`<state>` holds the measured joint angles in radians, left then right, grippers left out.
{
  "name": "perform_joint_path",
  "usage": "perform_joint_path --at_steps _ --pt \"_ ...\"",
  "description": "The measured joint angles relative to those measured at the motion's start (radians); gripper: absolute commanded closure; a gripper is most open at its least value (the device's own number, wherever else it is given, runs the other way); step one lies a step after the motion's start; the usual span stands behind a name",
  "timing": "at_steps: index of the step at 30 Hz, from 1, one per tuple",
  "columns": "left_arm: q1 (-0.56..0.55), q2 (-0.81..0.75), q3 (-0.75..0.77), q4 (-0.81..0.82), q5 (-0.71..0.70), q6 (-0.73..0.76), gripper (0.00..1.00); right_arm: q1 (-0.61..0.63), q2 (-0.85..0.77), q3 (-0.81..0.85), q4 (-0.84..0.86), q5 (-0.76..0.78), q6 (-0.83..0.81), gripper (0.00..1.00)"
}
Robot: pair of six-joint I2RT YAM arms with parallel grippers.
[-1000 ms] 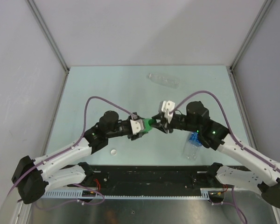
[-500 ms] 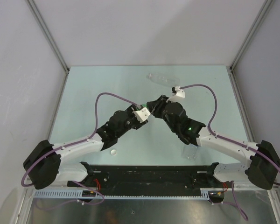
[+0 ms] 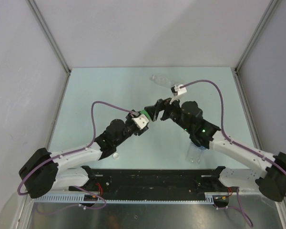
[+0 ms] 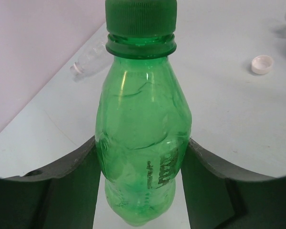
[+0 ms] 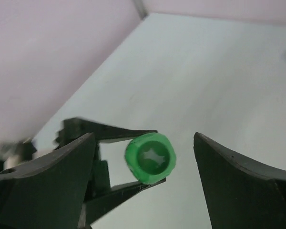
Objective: Screw on the bottle caps
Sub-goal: Screw the bottle cap onto the plastic bottle.
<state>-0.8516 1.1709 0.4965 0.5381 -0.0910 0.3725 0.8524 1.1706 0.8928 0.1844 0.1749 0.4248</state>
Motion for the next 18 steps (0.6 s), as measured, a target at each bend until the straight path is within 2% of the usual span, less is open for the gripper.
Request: perform_joint_path --at_steps 6,13,18 --pt "0.003 -0.063 -0.01 -0.028 0.123 -0.008 1.0 -0.001 -0.182 0.0 -0.063 -0.274 -0.343 0.08" --pt "0.015 -0.157 -0.003 -0.173 0.422 0.027 1.0 -0.014 -0.34 0.0 -0.309 -0.536 -0.768 0.11" --pt "0.02 -0.184 0.008 -0.28 0.576 0.065 1.0 -0.026 -0.402 -0.001 -0.461 -0.722 -0.982 0.18"
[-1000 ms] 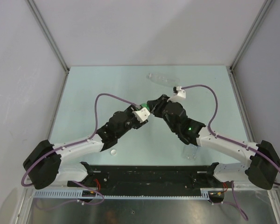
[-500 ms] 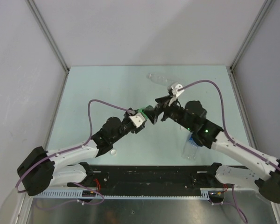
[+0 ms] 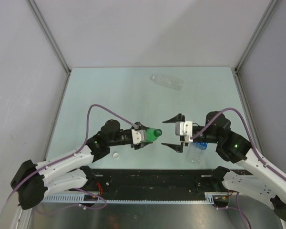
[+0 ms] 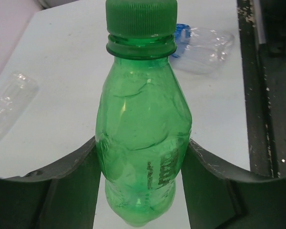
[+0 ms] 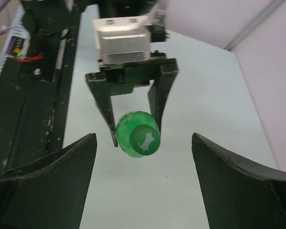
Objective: Screw on the bottle caps
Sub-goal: Screw the bottle cap onto the plastic bottle.
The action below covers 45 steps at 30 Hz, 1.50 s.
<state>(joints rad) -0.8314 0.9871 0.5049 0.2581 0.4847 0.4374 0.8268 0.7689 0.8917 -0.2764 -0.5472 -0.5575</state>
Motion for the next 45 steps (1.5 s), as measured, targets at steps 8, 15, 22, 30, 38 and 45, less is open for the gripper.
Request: perform_joint_path --at_steps 8,15,22,30,38,45 --pt "0.004 -0.006 0.021 -0.072 0.08 0.026 1.0 0.0 0.045 0.0 -0.07 -0.109 -0.107 0.26" --pt "0.005 -0.006 0.029 -0.092 0.096 0.035 1.0 0.0 0.093 -0.004 -0.07 -0.116 -0.126 0.45" --pt "0.005 -0.006 0.035 -0.104 0.103 0.035 1.0 0.0 0.095 -0.006 -0.07 -0.116 -0.127 0.49" --pt "0.005 -0.013 0.045 -0.113 0.108 0.037 1.0 0.0 0.097 -0.006 -0.068 -0.112 -0.124 0.62" --pt "0.005 -0.012 0.062 -0.143 0.093 0.04 1.0 0.002 0.108 -0.006 -0.032 -0.074 -0.057 0.88" --pt "0.001 -0.003 0.072 -0.104 -0.156 0.008 1.0 0.0 0.182 -0.005 0.122 0.128 0.232 1.0"
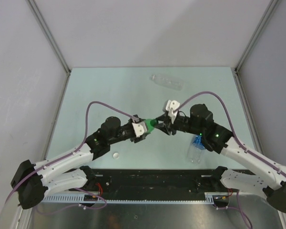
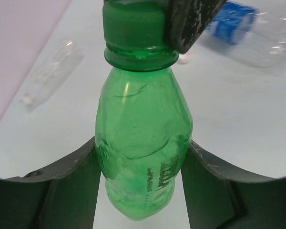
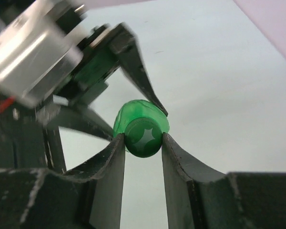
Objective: Screw on the bottle caps
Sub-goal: Screw the bottle cap onto the plastic bottle.
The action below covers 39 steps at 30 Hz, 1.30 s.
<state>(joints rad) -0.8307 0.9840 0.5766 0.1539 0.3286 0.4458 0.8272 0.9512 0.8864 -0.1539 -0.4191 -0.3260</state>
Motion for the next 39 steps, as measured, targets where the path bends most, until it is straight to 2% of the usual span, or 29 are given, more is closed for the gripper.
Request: perform_joint_path --at_steps 5,7,11,14,15,16,18,20,21,23,25,33,39 --pt "-0.013 0.05 0.007 0.069 -0.248 -0.012 1.0 0.006 0.102 0.0 0.167 0.229 0.356 1.0" --pt "-0.02 0.089 0.017 0.099 -0.339 -0.019 1.0 0.028 0.145 0.0 0.222 0.378 0.515 1.0" --pt "-0.029 0.171 0.037 0.162 -0.477 -0.028 1.0 0.083 0.214 0.0 0.298 0.652 0.739 1.0" --pt "-0.038 0.198 0.041 0.196 -0.537 -0.029 1.0 0.109 0.244 0.0 0.333 0.779 0.855 1.0" --pt "-0.04 0.201 0.041 0.207 -0.552 -0.03 1.0 0.114 0.25 0.0 0.345 0.806 0.882 0.97" --pt "-0.042 0.202 0.041 0.216 -0.562 -0.031 1.0 0.119 0.254 0.0 0.356 0.825 0.901 0.89" --pt "-0.043 0.201 0.041 0.234 -0.569 -0.031 1.0 0.122 0.255 0.0 0.374 0.841 0.911 0.64" --pt "-0.042 0.196 0.04 0.243 -0.568 -0.032 1.0 0.122 0.253 0.0 0.391 0.831 0.886 0.36" --pt "-0.042 0.191 0.038 0.249 -0.563 -0.034 1.0 0.12 0.249 0.0 0.396 0.822 0.867 0.25" --pt "-0.044 0.174 0.027 0.269 -0.542 -0.047 1.0 0.115 0.23 0.0 0.397 0.78 0.818 0.11" --pt "-0.044 0.149 0.015 0.286 -0.505 -0.051 1.0 0.101 0.194 0.0 0.396 0.72 0.745 0.04" --pt "-0.034 0.104 0.008 0.252 -0.314 -0.045 1.0 0.044 -0.032 0.0 0.267 0.331 0.295 0.01" --pt "-0.004 0.061 0.012 0.098 -0.05 -0.016 1.0 0.033 -0.167 0.0 -0.032 0.023 -0.153 0.01"
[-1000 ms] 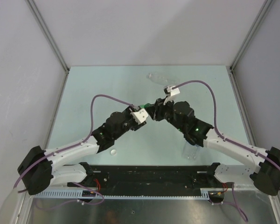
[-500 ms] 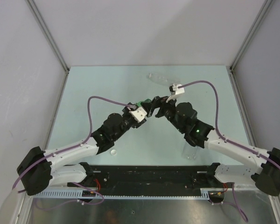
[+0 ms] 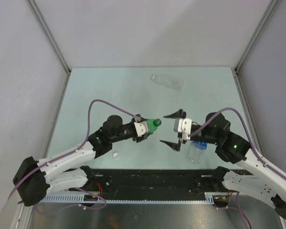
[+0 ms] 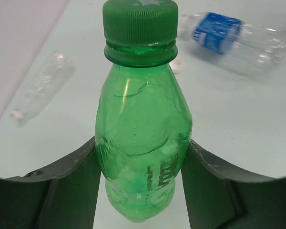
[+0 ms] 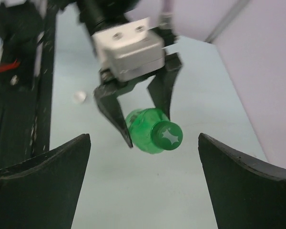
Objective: Screw on the bottle caps
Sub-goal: Screw the bottle cap onto the plastic bottle.
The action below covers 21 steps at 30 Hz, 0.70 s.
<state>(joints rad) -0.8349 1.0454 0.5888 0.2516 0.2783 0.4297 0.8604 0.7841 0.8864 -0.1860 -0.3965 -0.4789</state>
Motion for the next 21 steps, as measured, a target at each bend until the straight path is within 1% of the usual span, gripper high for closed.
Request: perform_joint_path --at_steps 2,5,10,14,19,21 --pt "0.003 -0.008 0.008 -0.06 0.074 0.021 1.0 0.0 -0.024 -0.001 -0.09 -0.07 -0.101 0.01" --pt "0.004 -0.021 0.016 -0.129 0.169 0.05 1.0 0.0 -0.049 -0.002 -0.183 -0.147 -0.201 0.02" --pt "0.004 -0.036 0.016 -0.182 0.264 0.076 1.0 0.002 -0.036 -0.002 -0.225 -0.2 -0.264 0.05" --pt "0.004 -0.038 0.016 -0.201 0.301 0.08 1.0 0.002 0.006 -0.002 -0.219 -0.199 -0.266 0.13" --pt "0.004 -0.038 0.016 -0.211 0.313 0.086 1.0 0.005 0.045 -0.004 -0.186 -0.199 -0.246 0.3" --pt "0.004 -0.039 0.016 -0.211 0.313 0.086 1.0 0.006 0.048 -0.004 -0.173 -0.202 -0.233 0.34"
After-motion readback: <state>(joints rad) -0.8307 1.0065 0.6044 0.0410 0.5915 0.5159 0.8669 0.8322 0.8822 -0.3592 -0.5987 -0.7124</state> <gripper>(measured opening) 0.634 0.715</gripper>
